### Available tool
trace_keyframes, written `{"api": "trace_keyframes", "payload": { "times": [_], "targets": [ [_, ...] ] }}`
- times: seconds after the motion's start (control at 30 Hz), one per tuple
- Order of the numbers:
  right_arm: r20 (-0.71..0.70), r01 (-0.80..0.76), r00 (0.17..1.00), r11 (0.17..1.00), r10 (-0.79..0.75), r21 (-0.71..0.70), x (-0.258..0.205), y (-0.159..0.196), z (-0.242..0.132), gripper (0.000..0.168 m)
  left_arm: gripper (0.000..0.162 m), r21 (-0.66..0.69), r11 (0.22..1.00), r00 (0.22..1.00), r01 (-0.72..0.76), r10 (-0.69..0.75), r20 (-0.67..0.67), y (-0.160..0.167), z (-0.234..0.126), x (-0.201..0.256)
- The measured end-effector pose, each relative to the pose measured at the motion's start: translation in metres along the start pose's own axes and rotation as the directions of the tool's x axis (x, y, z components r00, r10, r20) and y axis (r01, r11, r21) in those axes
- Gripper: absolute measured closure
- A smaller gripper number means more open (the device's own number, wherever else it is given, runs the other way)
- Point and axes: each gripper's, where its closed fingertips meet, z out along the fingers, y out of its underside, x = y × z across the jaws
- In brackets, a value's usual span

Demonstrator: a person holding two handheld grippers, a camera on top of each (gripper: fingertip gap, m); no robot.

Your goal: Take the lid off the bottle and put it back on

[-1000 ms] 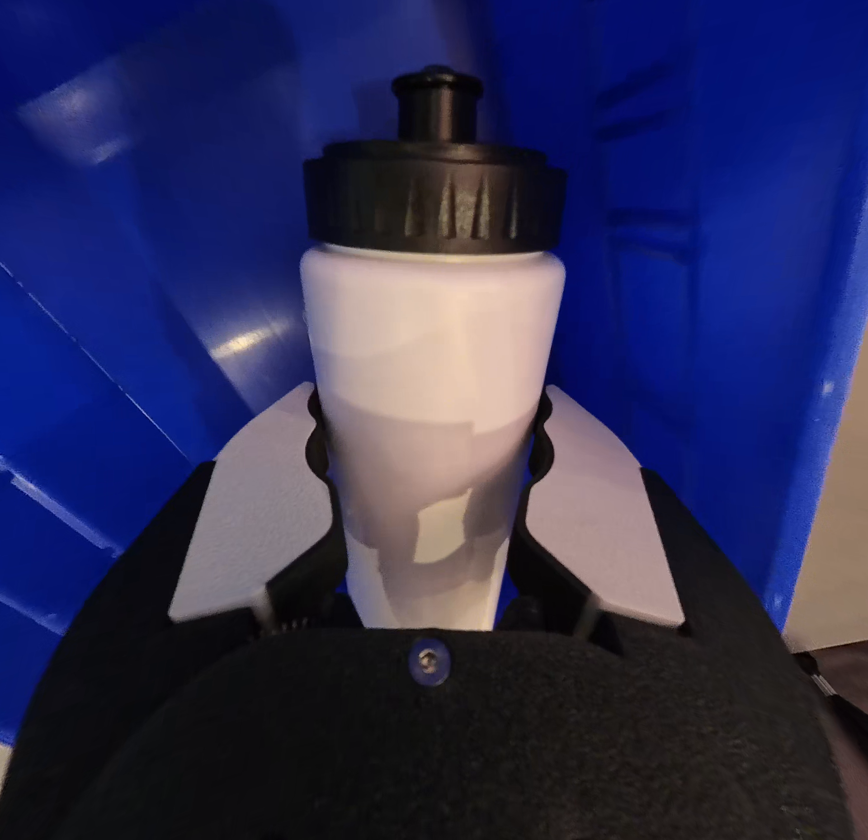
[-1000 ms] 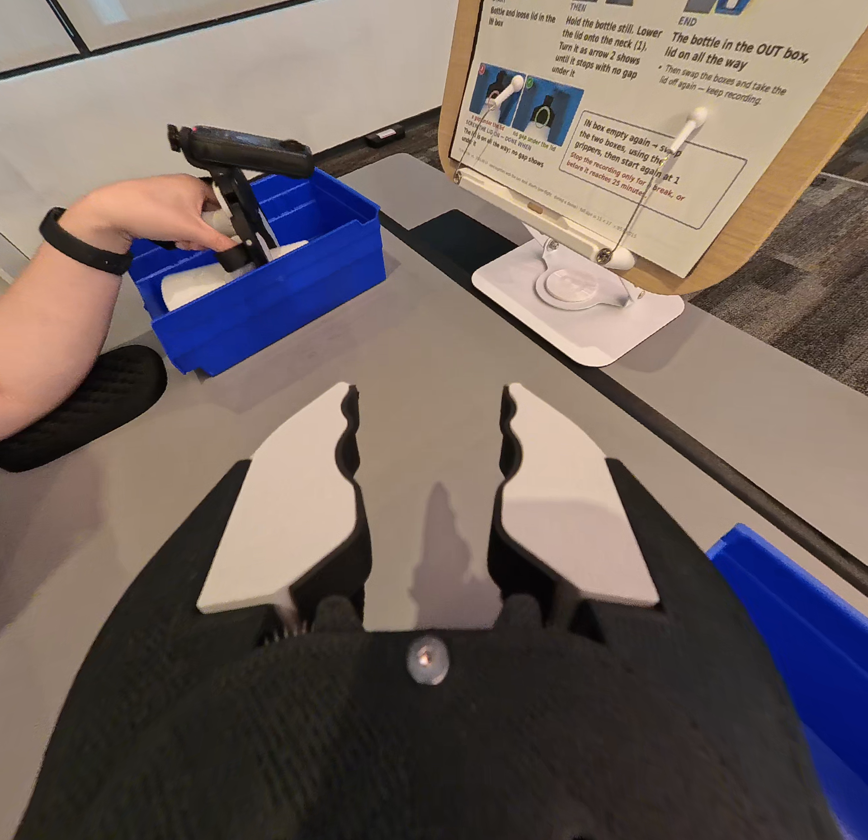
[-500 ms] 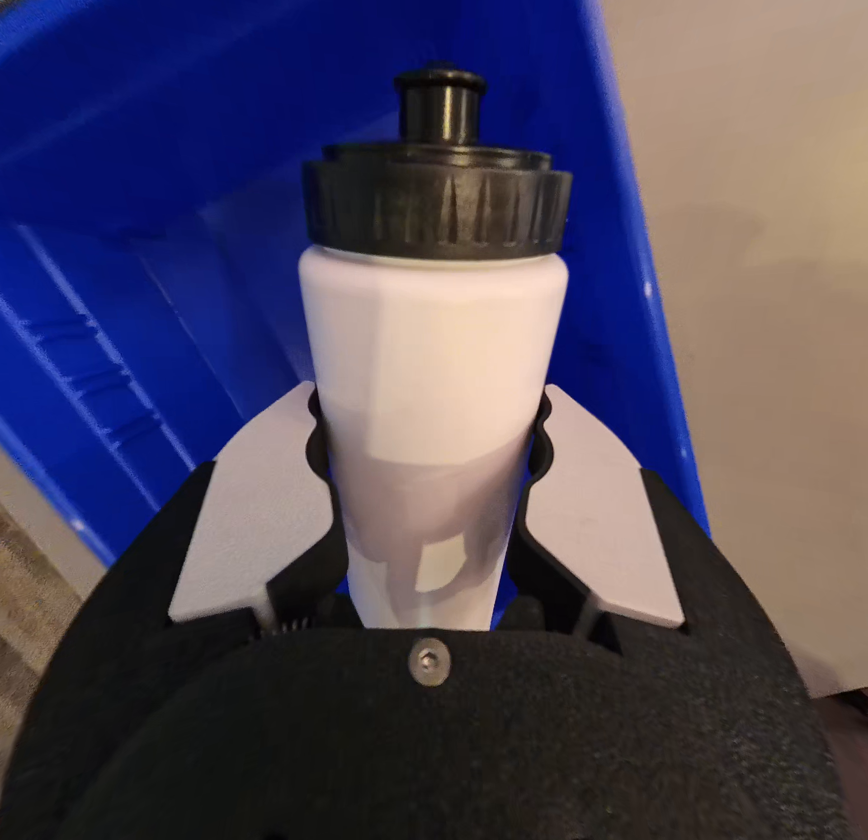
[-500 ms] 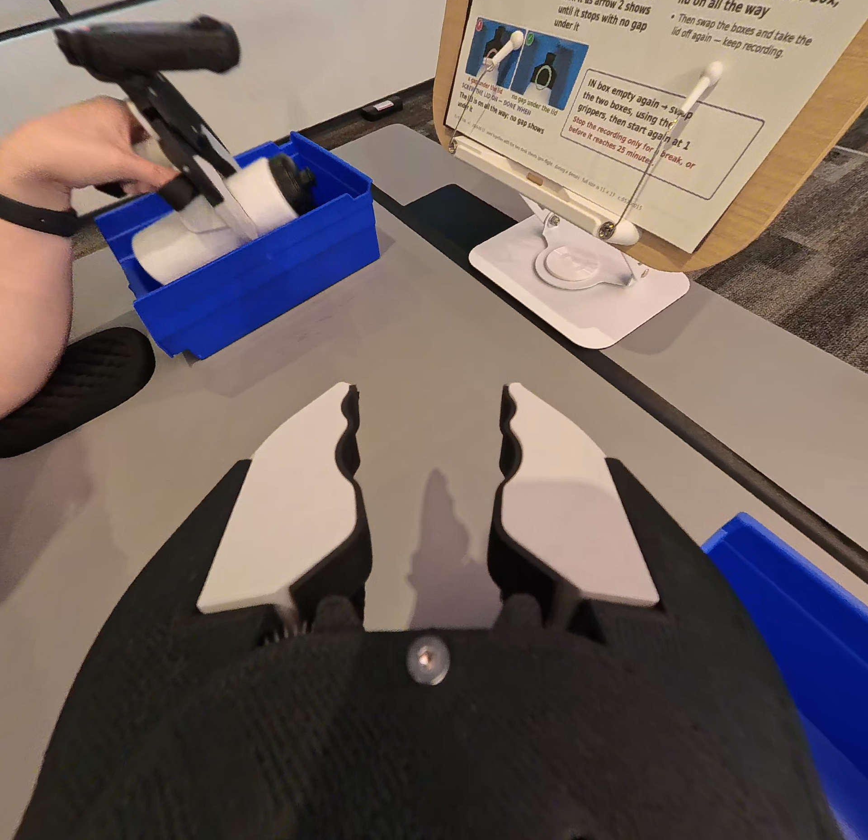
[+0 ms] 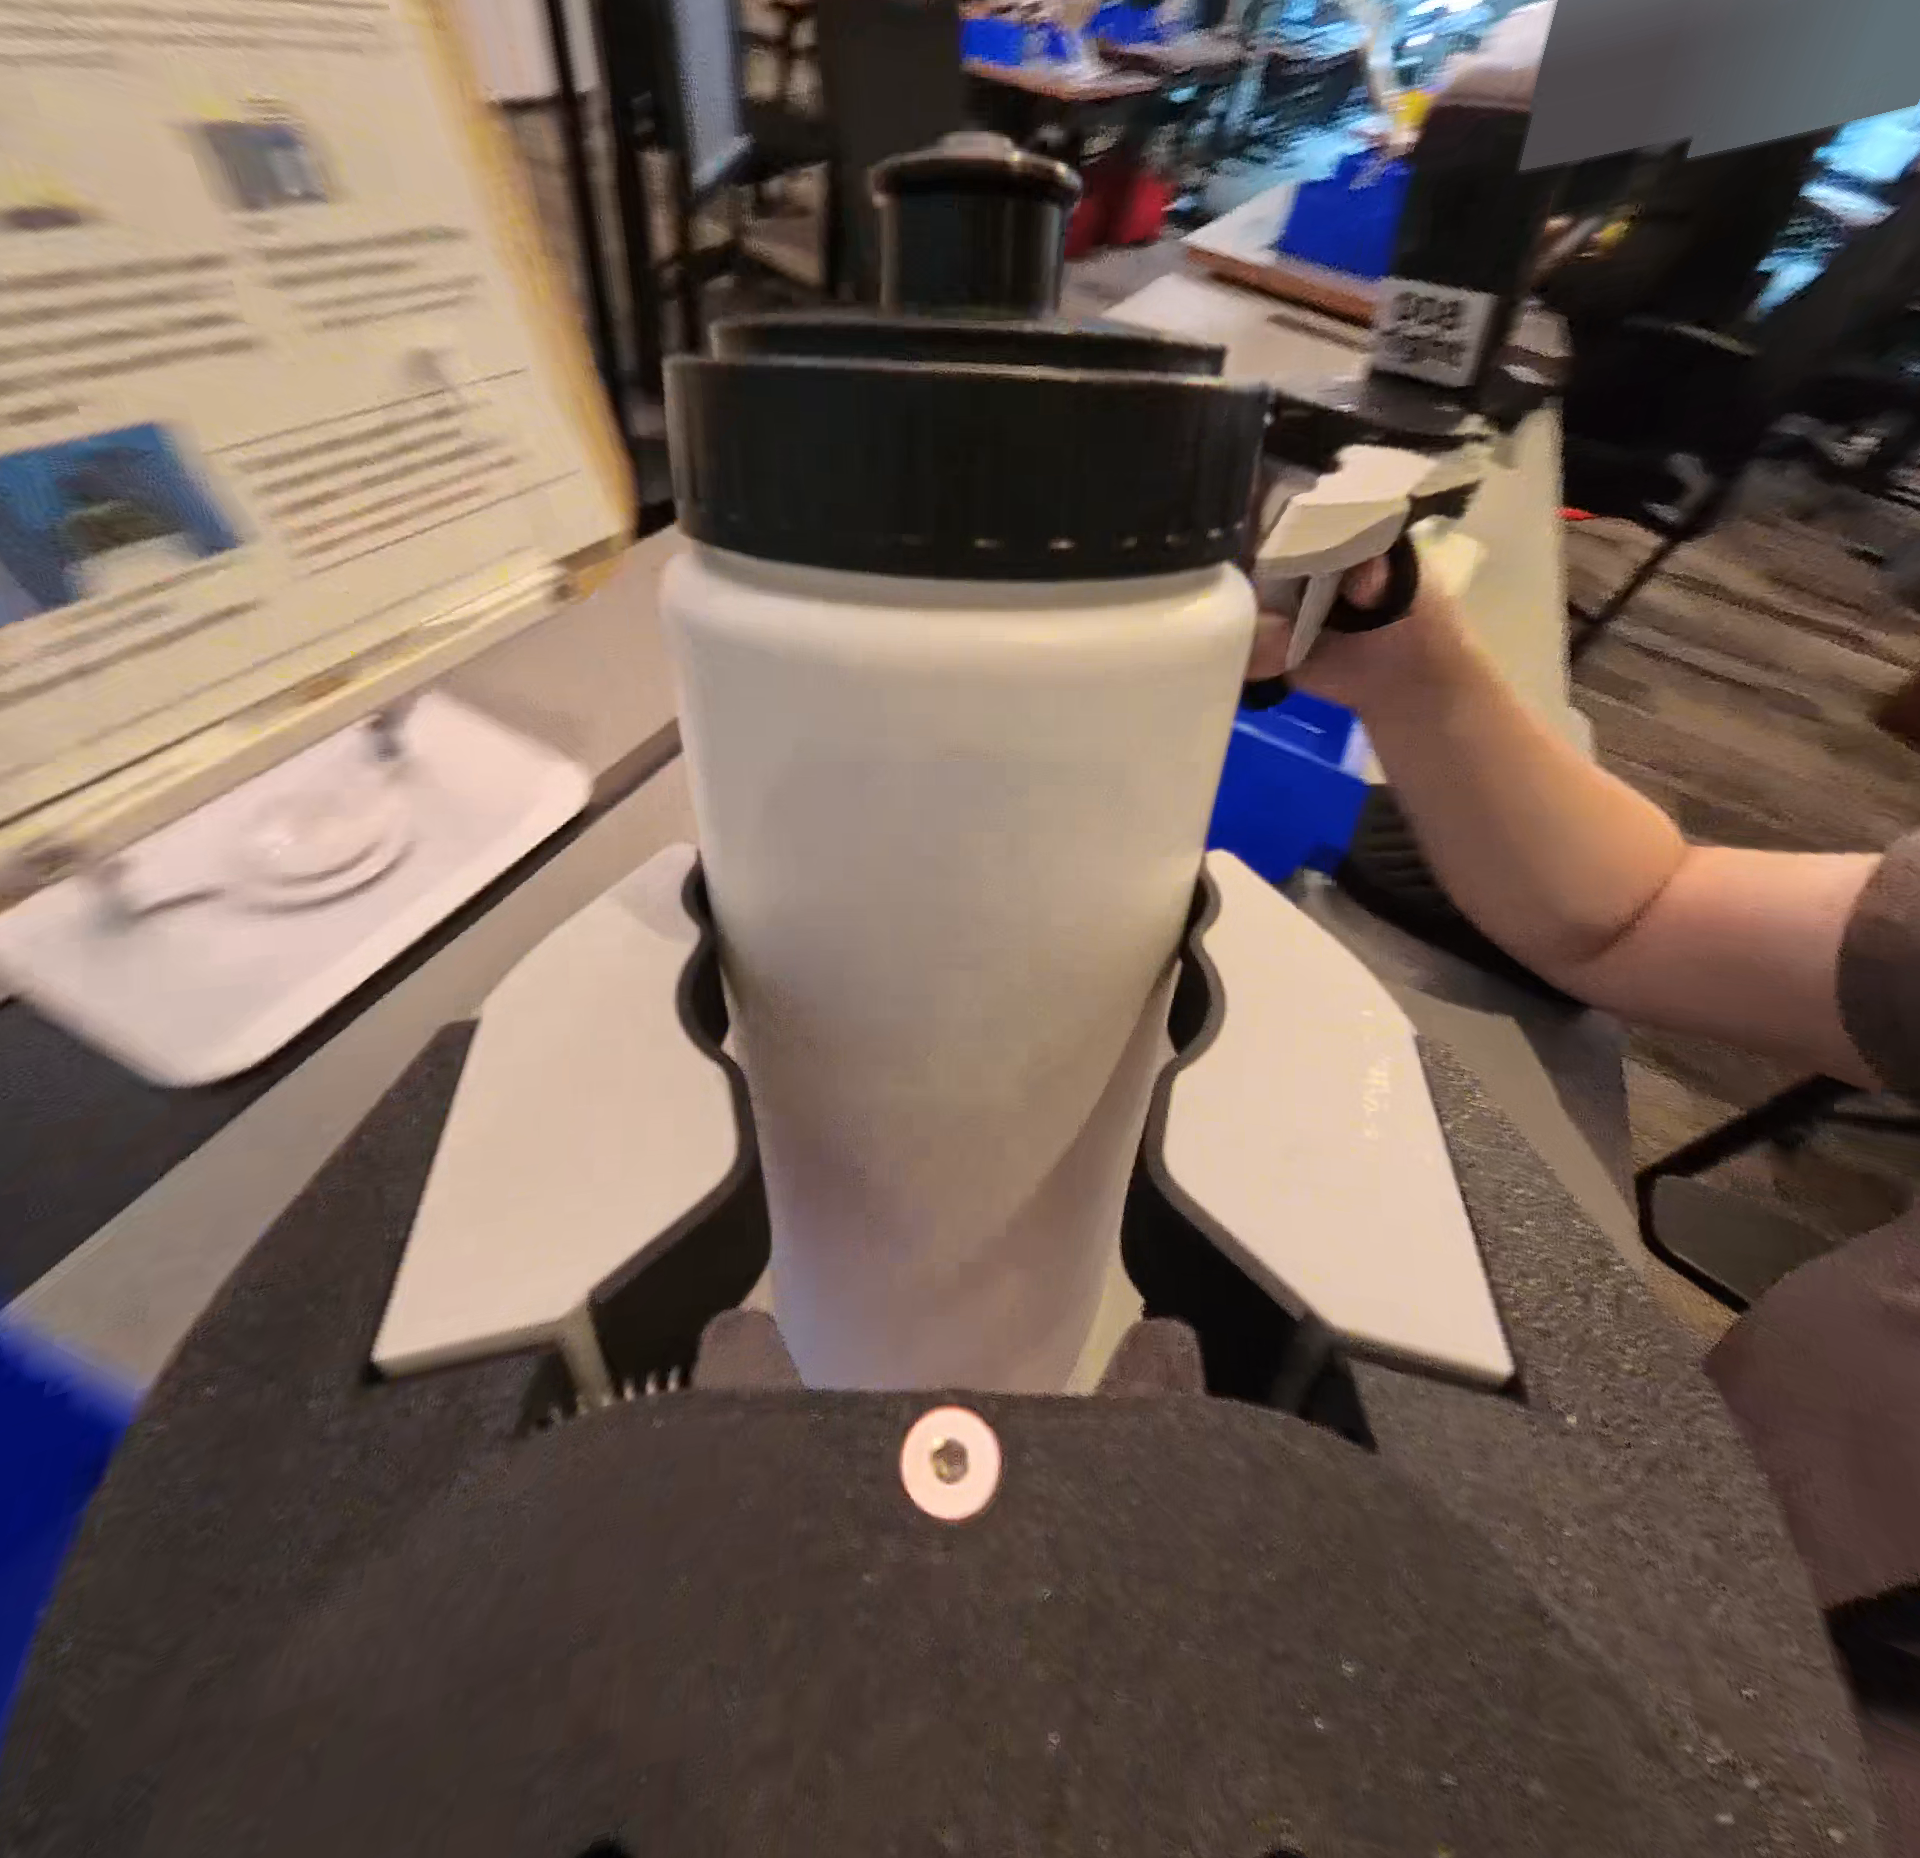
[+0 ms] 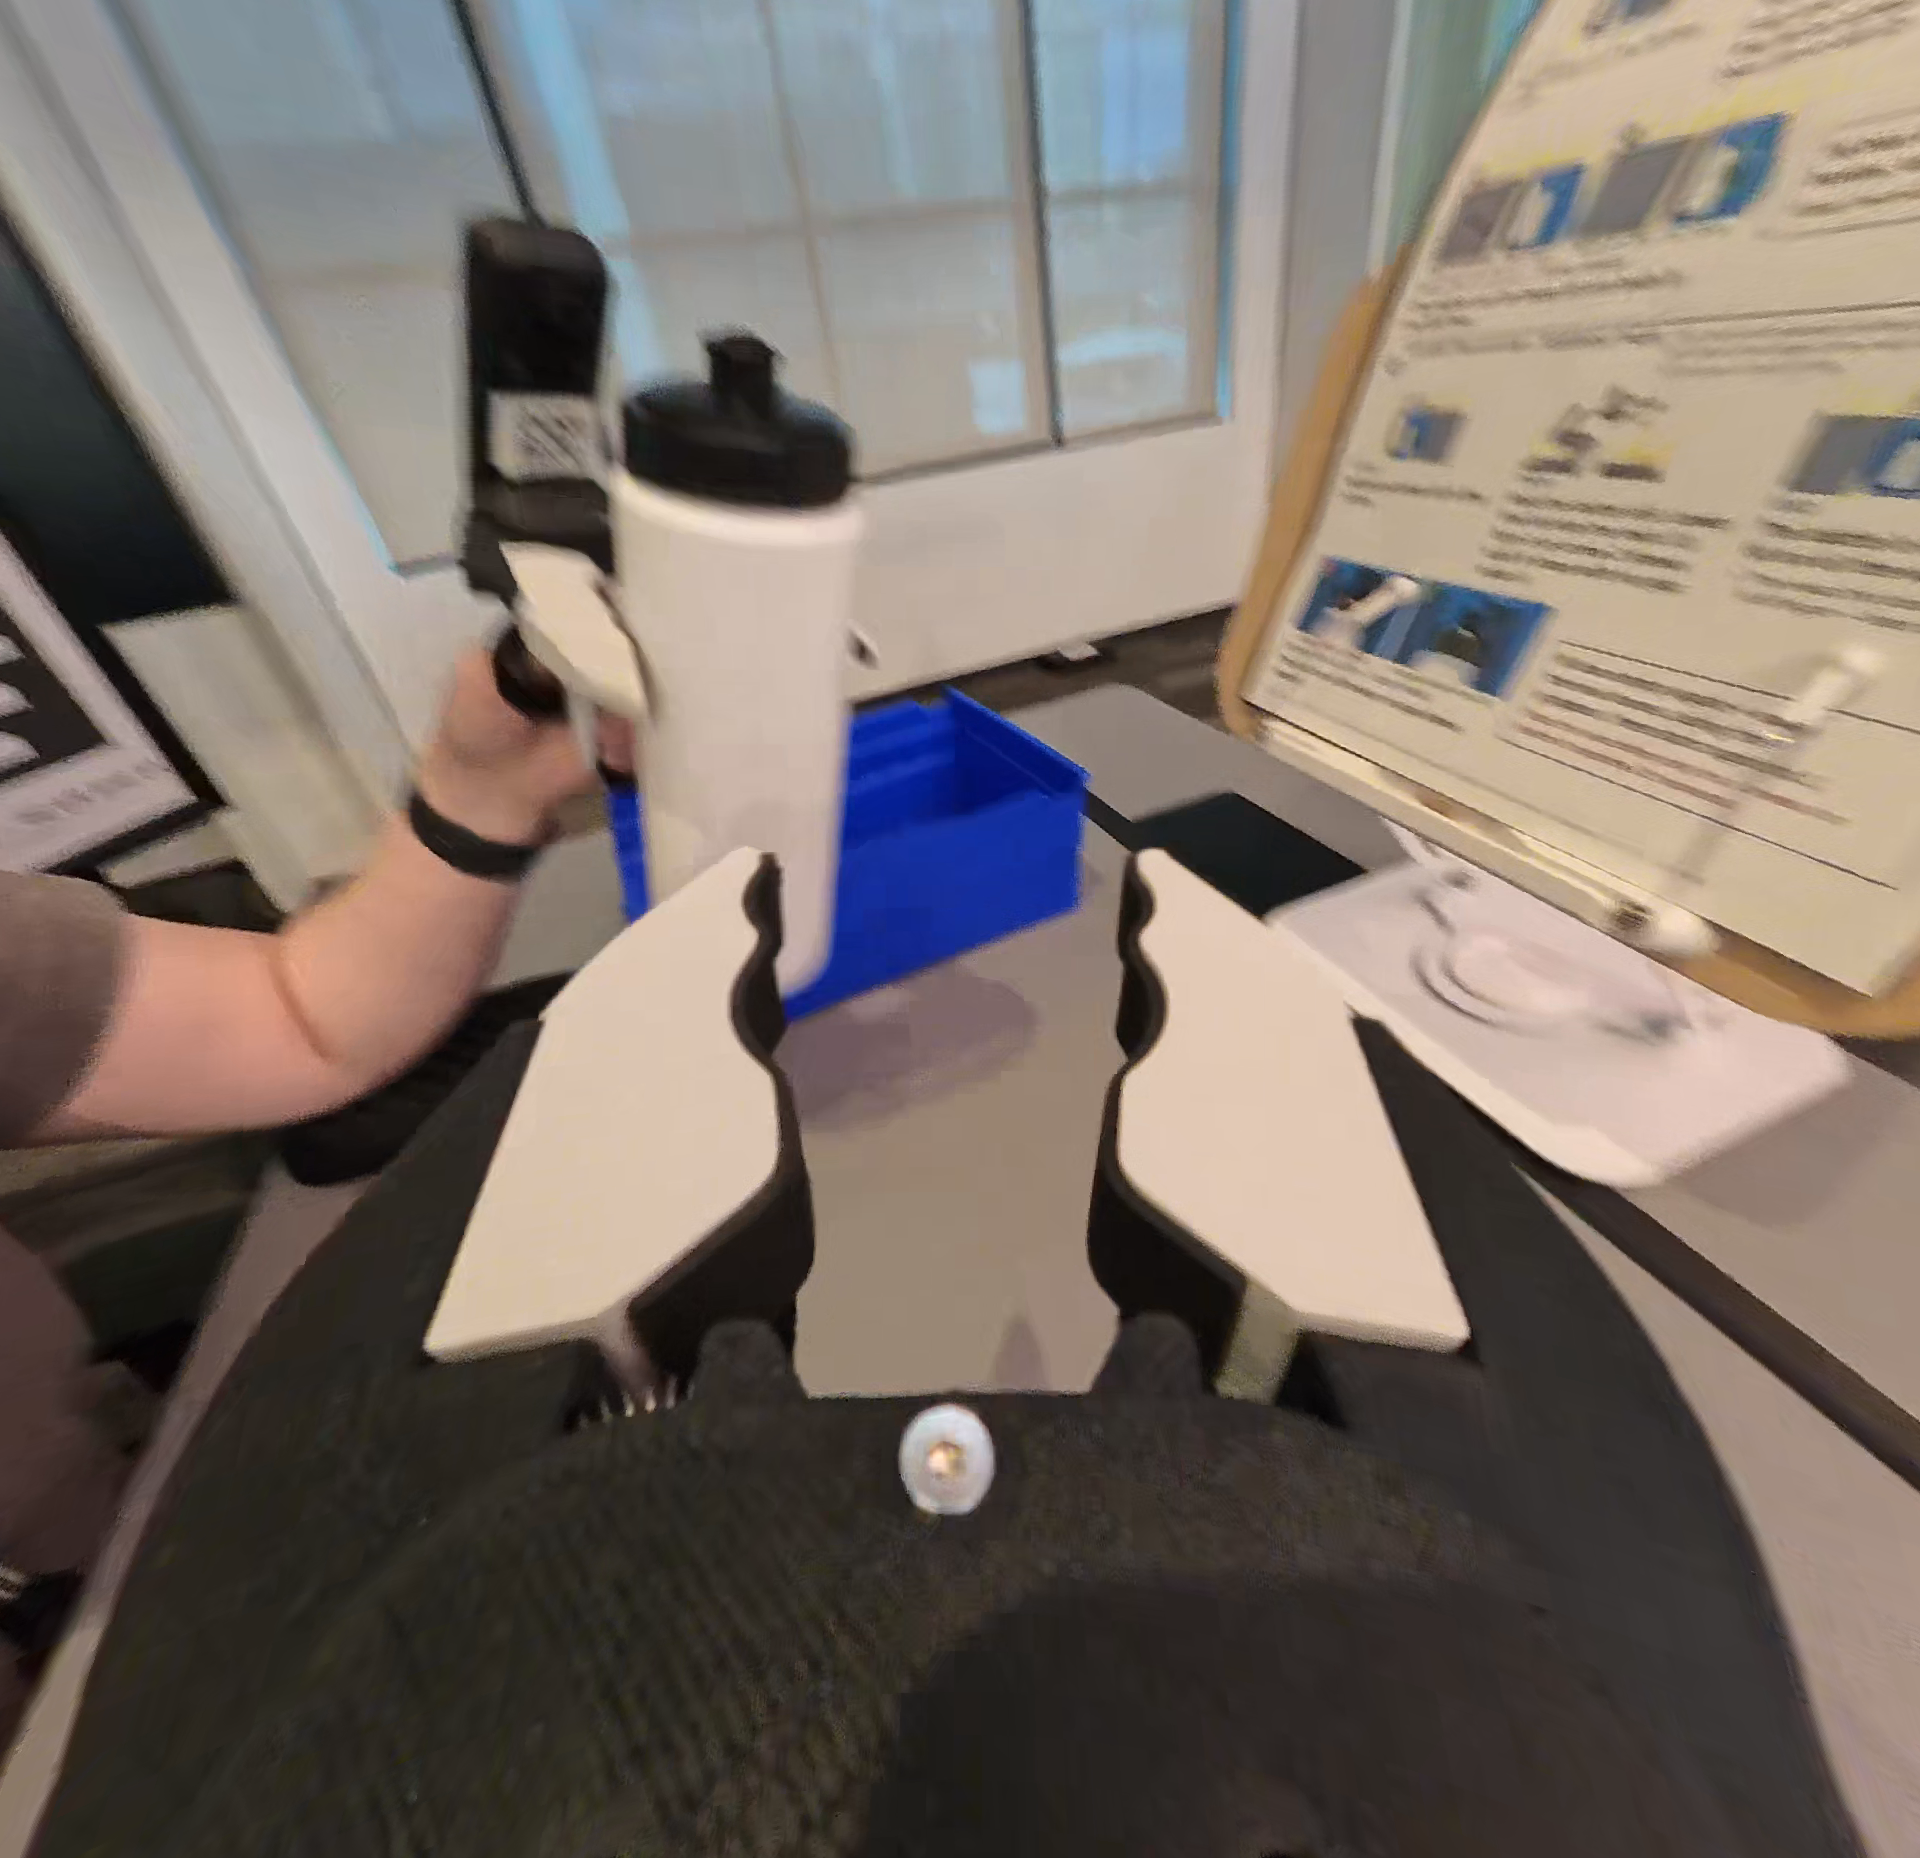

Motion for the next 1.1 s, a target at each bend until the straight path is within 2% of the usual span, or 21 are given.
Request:
{"api": "trace_keyframes", "payload": {
  "times": [0.1, 0.13, 0.27, 0.3, 0.33, 0.47, 0.53, 0.63, 0.73, 0.83, 0.93, 1.03, 1.1],
  "targets": [
    [0.11, -0.078, 0.991, 0.995, 0.072, 0.056, -0.025, 0.0, 0.018, 0.081, 0.077, 0.058, 0.998, 0.993, -0.038, 0.044, -0.106, 0.01, 0.047, 0.029],
    [0.145, -0.101, 0.985, 0.994, 0.094, 0.043, -0.032, 0.005, 0.024, 0.078, 0.077, 0.067, 0.997, 0.99, -0.049, 0.057, -0.129, 0.015, 0.059, 0.035],
    [0.19, -0.129, 0.973, 0.991, 0.133, -0.034, -0.04, 0.027, 0.039, 0.077, 0.077, 0.056, 0.996, 0.978, -0.067, 0.077, -0.193, 0.039, 0.087, 0.049],
    [0.201, -0.12, 0.971, 0.991, 0.128, -0.054, -0.04, 0.032, 0.041, 0.087, 0.077, 0.066, 0.995, 0.975, -0.081, 0.093, -0.201, 0.042, 0.091, 0.052],
    [0.2, -0.105, 0.973, 0.992, 0.117, -0.07, -0.039, 0.037, 0.042, 0.092, 0.077, 0.073, 0.993, 0.972, -0.096, 0.109, -0.209, 0.044, 0.093, 0.053],
    [0.176, 0.02, 0.984, 0.991, 0.003, -0.129, -0.032, 0.055, 0.045, 0.093, 0.076, 0.118, 0.988, 0.979, -0.101, 0.12, -0.166, 0.051, 0.1, 0.045],
    [0.159, 0.08, 0.986, 0.985, -0.055, -0.152, -0.029, 0.064, 0.048, 0.093, 0.064, 0.199, 0.976, 0.983, -0.095, 0.123, -0.133, 0.05, 0.098, 0.04],
    [0.154, 0.087, 0.986, 0.986, -0.065, -0.142, -0.028, 0.069, 0.052, 0.093, 0.065, 0.314, 0.941, 0.985, -0.123, 0.154, -0.076, 0.048, 0.094, 0.034],
    [0.149, 0.088, 0.987, 0.988, -0.068, -0.127, -0.025, 0.073, 0.055, 0.093, 0.065, 0.237, 0.955, 0.979, -0.178, 0.196, -0.057, 0.061, 0.103, 0.032],
    [0.149, 0.093, 0.986, 0.991, -0.079, -0.094, -0.025, 0.074, 0.057, 0.093, 0.065, 0.23, 0.952, 0.977, -0.2, 0.211, -0.023, 0.062, 0.107, 0.03],
    [0.157, 0.087, 0.985, 0.992, -0.072, -0.093, -0.024, 0.078, 0.058, 0.093, 0.074, 0.228, 0.956, 0.981, -0.185, 0.195, -0.023, 0.063, 0.106, 0.025],
    [0.135, 0.063, 0.99, 0.992, -0.048, -0.107, -0.02, 0.081, 0.058, 0.093, 0.075, 0.194, 0.969, 0.986, -0.151, 0.162, -0.039, 0.069, 0.108, 0.022],
    [0.091, 0.05, 0.995, 0.997, -0.044, -0.065, -0.018, 0.067, 0.056, 0.09, 0.075, 0.172, 0.973, 0.987, -0.154, 0.161, -0.024, 0.072, 0.111, 0.019]
  ]
}}
